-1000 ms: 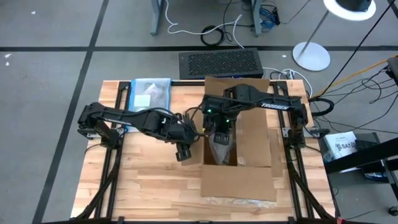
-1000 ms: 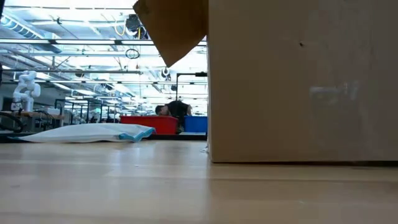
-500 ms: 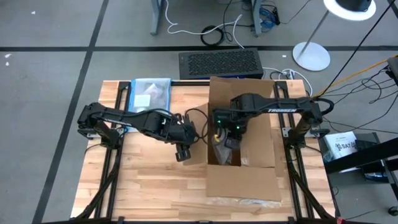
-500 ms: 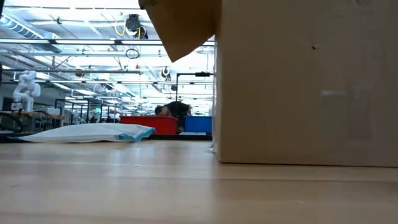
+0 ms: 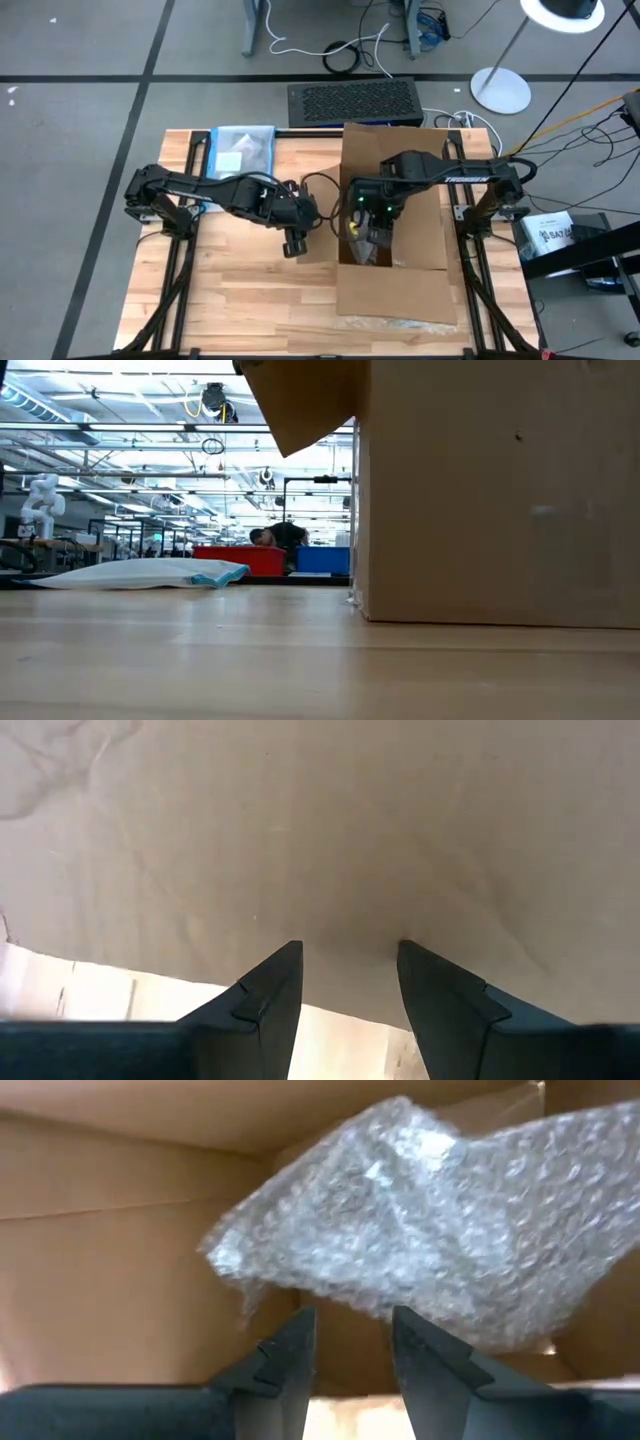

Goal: Unpack boxes
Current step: Break down box until it is fully flat

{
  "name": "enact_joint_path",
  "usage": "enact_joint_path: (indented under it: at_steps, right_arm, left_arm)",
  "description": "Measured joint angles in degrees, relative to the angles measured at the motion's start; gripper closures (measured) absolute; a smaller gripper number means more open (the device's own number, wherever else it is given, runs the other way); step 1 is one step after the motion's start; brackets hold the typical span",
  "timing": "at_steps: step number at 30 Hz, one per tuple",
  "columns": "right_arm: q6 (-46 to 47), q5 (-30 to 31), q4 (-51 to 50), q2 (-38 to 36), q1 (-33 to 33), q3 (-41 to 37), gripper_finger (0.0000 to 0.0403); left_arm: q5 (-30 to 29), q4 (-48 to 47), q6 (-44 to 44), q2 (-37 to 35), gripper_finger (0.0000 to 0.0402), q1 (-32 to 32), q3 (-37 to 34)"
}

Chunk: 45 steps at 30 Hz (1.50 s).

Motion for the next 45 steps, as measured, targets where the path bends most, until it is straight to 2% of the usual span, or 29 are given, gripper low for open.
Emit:
enact_joint_path:
  at_steps: [12, 18, 26, 33, 36, 41, 45]
  right_arm:
    - [14.2, -0.6, 0.0, -11.3, 2.9, 0.0, 0.0277]
    - [27.0, 5.0, 0.0, -17.7, 8.7, 0.0, 0.0277]
    - [40.9, 6.0, 0.1, -22.4, 20.2, -1.2, 0.0277]
    - [54.0, -2.8, -0.1, -26.4, 31.9, -9.6, 0.0277]
    - [59.4, -4.7, 0.0, -27.5, 36.5, -12.5, 0.0277]
    - [62.1, -2.2, 0.0, -29.3, 39.2, -19.3, 0.0277]
    - [64.6, 2.7, 0.1, -31.3, 39.1, -29.5, 0.0277]
  left_arm:
    - [2.6, 0.3, 1.5, 0.0, 0.0231, 0.1, 0.8]
    - [5.1, 0.9, 3.1, -0.1, 0.0231, 0.5, 2.6]
    - [5.5, 1.2, 6.5, -0.1, 0.0231, 2.1, 5.0]
    - [6.9, 1.0, 6.4, -0.1, 0.0231, 4.1, 5.0]
    - [7.4, 1.0, 6.4, -0.1, 0.0231, 4.3, 5.0]
    - [7.4, 1.0, 7.5, -0.1, 0.0231, 4.3, 5.0]
    - [7.4, 1.4, 7.6, -0.1, 0.0231, 4.4, 5.0]
